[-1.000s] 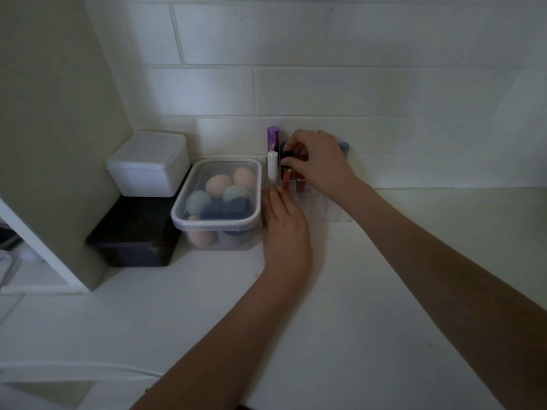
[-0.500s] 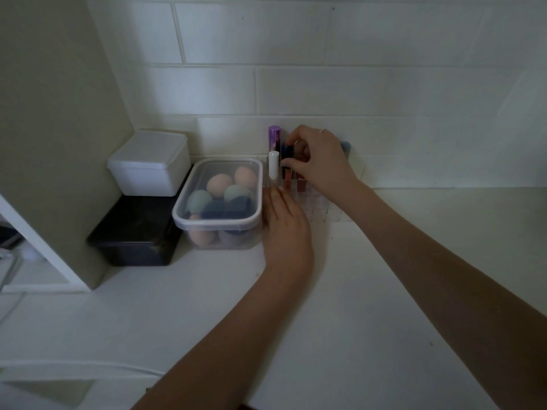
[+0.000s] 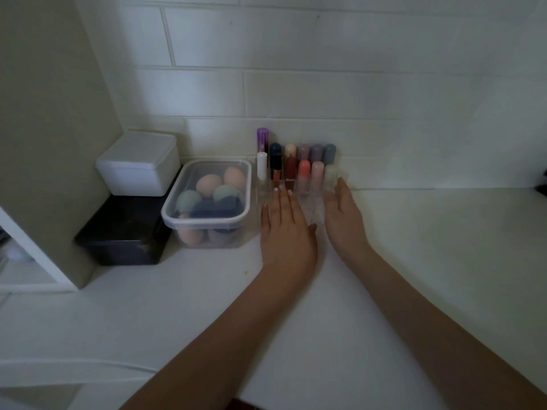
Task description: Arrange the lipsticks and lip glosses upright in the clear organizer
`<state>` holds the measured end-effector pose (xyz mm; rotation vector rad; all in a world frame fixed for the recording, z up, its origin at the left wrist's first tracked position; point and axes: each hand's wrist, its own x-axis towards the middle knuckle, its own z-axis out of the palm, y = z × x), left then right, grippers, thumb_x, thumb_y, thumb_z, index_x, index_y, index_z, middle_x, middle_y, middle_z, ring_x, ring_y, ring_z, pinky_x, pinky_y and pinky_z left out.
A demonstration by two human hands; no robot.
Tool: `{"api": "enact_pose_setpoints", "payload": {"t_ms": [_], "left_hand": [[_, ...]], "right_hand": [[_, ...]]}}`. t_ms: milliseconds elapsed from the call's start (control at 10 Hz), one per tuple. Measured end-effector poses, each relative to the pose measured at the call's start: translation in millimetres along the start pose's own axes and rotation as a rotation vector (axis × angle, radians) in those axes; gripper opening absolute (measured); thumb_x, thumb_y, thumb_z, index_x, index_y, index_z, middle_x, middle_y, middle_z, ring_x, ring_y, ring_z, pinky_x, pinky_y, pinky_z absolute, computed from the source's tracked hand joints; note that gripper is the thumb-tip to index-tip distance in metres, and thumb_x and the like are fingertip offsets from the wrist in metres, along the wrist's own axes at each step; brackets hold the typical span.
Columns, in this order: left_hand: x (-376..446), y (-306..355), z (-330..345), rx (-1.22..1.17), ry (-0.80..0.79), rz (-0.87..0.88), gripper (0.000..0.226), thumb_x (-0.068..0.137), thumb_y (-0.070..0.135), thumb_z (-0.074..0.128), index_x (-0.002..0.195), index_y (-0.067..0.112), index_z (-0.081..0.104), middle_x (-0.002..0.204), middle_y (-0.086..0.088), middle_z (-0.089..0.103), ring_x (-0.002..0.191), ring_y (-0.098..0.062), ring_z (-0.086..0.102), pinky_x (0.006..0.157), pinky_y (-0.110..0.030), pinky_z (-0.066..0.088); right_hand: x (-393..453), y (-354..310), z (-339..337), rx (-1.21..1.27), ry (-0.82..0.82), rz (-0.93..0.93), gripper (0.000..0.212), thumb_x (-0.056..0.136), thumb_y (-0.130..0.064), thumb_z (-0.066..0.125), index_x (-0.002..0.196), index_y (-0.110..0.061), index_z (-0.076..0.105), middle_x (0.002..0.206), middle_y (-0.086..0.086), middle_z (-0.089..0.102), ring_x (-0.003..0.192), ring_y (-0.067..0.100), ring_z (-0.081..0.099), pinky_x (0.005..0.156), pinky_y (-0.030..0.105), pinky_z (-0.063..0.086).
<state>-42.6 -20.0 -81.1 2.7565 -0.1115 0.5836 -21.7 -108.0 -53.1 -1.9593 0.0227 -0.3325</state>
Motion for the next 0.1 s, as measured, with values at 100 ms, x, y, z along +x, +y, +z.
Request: {"api": "enact_pose_setpoints", "payload": {"t_ms": [100], "left_hand": [[3.9, -2.2, -0.7, -0.100, -0.031, 0.025, 0.062, 0.097, 0.024, 0.034, 0.148, -0.002, 0.008, 0.158, -0.021, 0.006, 0.148, -0.031, 0.007, 0.120, -0.037, 0.000]], "right_hand": [[3.2, -0.2, -3.7, 0.022, 0.038, 0.029, 0.050, 0.101, -0.032, 0.030, 0.147, -0.015, 0.021, 0.152, 0.007, 0.032, 0.139, 0.022, 0.032, 0.107, 0.023, 0.021]]}}
